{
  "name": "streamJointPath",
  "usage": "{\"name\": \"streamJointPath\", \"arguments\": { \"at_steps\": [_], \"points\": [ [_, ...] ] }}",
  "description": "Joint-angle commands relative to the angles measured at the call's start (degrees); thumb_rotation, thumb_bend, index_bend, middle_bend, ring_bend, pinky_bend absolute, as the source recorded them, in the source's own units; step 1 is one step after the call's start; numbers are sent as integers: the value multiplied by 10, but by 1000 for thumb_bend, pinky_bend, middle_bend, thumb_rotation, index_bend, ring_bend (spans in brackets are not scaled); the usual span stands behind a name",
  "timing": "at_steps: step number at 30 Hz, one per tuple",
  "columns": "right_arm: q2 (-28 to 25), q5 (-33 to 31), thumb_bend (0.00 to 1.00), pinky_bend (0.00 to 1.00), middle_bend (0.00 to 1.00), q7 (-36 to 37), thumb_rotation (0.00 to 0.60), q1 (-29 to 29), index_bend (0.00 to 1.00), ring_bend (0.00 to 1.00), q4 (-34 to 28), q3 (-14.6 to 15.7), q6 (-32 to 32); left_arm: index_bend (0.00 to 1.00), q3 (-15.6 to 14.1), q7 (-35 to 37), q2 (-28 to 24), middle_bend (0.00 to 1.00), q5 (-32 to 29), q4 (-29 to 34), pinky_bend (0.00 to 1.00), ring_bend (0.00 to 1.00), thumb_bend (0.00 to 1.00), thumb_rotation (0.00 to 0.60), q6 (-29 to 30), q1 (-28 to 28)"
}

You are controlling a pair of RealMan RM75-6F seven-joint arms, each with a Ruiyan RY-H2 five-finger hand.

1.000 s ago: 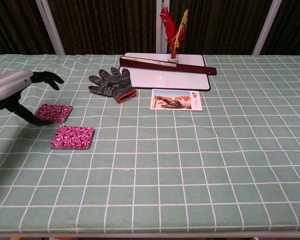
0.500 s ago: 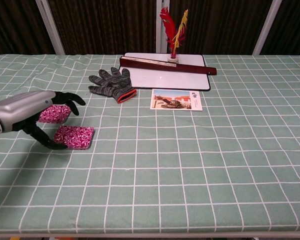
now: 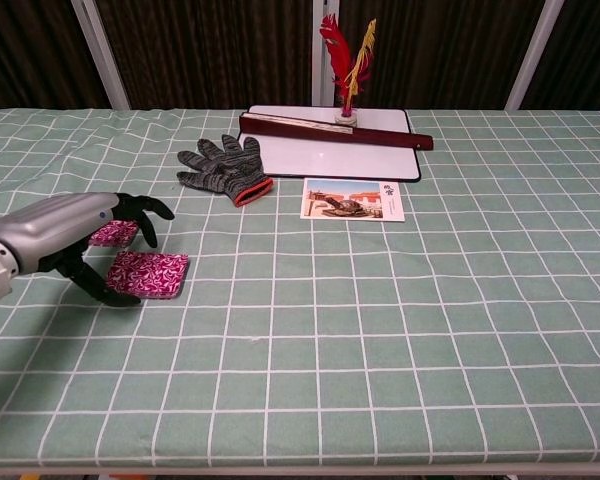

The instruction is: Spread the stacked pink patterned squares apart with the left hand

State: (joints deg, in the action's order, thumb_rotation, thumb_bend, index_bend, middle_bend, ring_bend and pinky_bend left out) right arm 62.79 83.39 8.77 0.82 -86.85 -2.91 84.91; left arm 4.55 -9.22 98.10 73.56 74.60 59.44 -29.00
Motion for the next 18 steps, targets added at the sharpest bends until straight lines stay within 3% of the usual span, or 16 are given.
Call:
{"name": "streamJointPath", "arguments": {
  "at_steps": [1,18],
  "points": [
    [0,-1,127,0,0,1,600,0,0,0,1,0,-1,182,0,1,1,328,-1,-2,81,74,131,600,-1,0],
    [2,-5,127,0,0,5,600,-2,0,0,6,-1,-7,204,4,4,-3,368,-10,-6,79,75,153,600,-15,-5]
  ]
}}
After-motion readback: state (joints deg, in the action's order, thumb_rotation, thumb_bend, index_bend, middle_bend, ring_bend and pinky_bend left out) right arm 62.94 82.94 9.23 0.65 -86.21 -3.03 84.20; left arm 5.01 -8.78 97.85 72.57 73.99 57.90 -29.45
